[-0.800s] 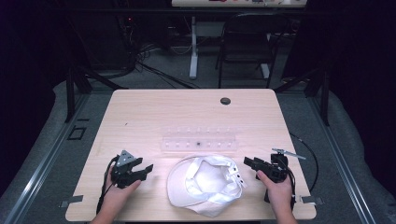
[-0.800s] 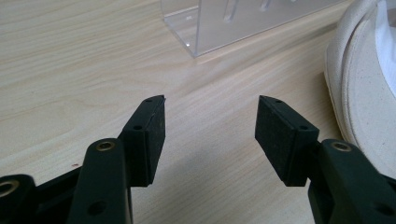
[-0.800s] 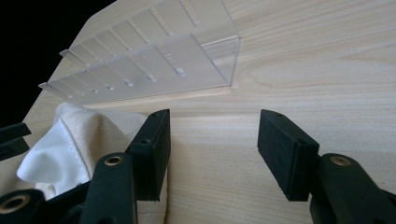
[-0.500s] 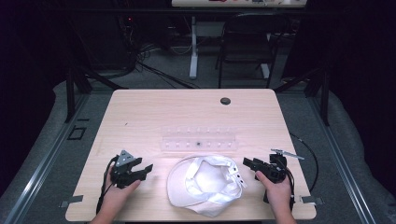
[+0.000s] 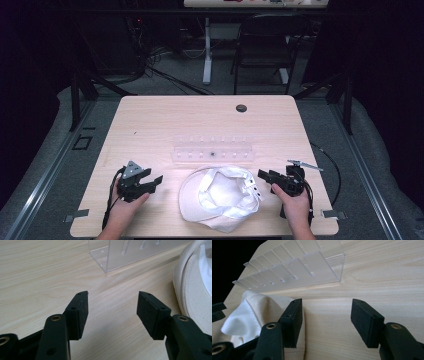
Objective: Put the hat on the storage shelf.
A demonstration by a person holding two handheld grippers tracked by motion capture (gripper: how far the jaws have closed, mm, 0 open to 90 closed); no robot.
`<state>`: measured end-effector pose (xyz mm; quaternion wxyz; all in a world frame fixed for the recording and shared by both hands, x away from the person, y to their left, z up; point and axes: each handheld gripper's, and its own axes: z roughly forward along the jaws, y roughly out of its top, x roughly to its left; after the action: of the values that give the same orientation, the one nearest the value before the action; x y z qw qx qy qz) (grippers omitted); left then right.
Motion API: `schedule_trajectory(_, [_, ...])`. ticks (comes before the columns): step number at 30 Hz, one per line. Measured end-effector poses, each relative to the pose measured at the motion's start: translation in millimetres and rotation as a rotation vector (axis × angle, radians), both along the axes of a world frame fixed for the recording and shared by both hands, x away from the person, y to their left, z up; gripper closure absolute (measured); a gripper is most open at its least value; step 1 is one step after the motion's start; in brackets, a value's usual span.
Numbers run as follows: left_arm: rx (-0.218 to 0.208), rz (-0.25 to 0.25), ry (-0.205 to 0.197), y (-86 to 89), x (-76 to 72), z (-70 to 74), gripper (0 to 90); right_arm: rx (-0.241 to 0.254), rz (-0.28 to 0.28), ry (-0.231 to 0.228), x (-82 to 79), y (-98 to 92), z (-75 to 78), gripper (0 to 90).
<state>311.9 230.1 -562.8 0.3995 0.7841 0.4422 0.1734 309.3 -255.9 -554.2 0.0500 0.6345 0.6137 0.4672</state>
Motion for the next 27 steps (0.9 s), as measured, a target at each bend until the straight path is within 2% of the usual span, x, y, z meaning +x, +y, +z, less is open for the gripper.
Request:
schedule_trajectory(5, [-0.004, 0.006, -0.003, 0.1, -0.2, -0.1, 43.1, 0.018, 0.019, 0.019, 3.0, 1.2, 13.0, 42.5])
schedule_trajectory(6, [-0.002, 0.005, 0.001, -0.2, -0.2, -0.2, 43.1, 0.014, 0.046, 0.032, 3.8, 3.3, 17.8, 42.4])
schedule_trajectory(7, [-0.002, 0.005, 0.001, -0.2, -0.2, -0.2, 43.1, 0.014, 0.046, 0.032, 3.8, 3.3, 17.8, 42.4])
schedule_trajectory(8, [-0.001, 0.004, 0.001, -0.4, -0.2, -0.2, 43.1, -0.022, 0.071, 0.046, 4.4, 6.0, 21.4, 42.5])
schedule_trajectory(10, [0.001, 0.002, 0.001, -0.3, -0.1, -0.2, 43.1, -0.028, 0.078, 0.055, 4.6, 6.8, 22.8, 42.5])
schedule_trajectory(12, [0.003, 0.001, 0.001, -0.6, -0.1, -0.4, 43.1, -0.031, 0.107, 0.084, 6.0, 7.6, 28.1, 42.9])
schedule_trajectory(17, [0.004, 0.001, 0.000, -1.0, -0.6, -0.3, 43.1, -0.022, 0.133, 0.121, 8.7, 6.0, 35.3, 43.7])
schedule_trajectory(18, [0.004, 0.001, -0.001, -1.0, -0.7, -0.2, 43.1, -0.017, 0.144, 0.149, 10.1, 5.0, 38.5, 43.7])
schedule_trajectory(22, [0.005, 0.001, 0.000, -1.1, -0.7, -0.4, 43.1, -0.029, 0.155, 0.183, 11.5, 4.9, 42.8, 43.4])
schedule_trajectory(23, [0.009, -0.001, -0.002, -1.0, -0.5, -0.4, 43.1, -0.048, 0.174, 0.213, 12.4, 5.1, 46.3, 43.4])
schedule_trajectory(27, [0.008, -0.001, -0.001, -1.1, -0.5, -0.4, 43.1, -0.073, 0.187, 0.234, 13.4, 6.7, 51.0, 42.5])
